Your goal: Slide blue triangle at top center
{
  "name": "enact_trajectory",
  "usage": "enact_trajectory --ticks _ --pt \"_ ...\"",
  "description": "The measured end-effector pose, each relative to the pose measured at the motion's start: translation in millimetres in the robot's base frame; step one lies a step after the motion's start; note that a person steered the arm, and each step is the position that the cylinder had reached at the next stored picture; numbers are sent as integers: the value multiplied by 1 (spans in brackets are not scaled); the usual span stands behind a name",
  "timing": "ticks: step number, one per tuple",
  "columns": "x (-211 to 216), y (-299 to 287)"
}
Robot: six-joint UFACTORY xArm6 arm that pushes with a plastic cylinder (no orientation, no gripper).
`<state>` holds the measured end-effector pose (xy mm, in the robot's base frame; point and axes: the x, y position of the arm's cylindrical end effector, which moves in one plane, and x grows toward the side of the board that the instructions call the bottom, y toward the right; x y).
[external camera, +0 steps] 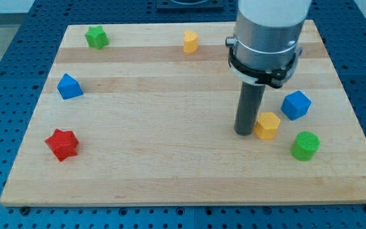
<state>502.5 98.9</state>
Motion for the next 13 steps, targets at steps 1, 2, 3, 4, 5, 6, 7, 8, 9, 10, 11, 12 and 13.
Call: enact_trajectory --ticks 1,2,3,4,5,6,7,8,9,10,11,12,13 --pt "0 30" --pt "0 46" --pt "-4 57" --pt "-17 40" --pt "-37 44" --pt "-48 45" --pt "-60 45" --pt "-63 50" --pt "-63 65" --pt "-39 51" --pt "-34 56" --pt "-47 74" --pt "-64 81"
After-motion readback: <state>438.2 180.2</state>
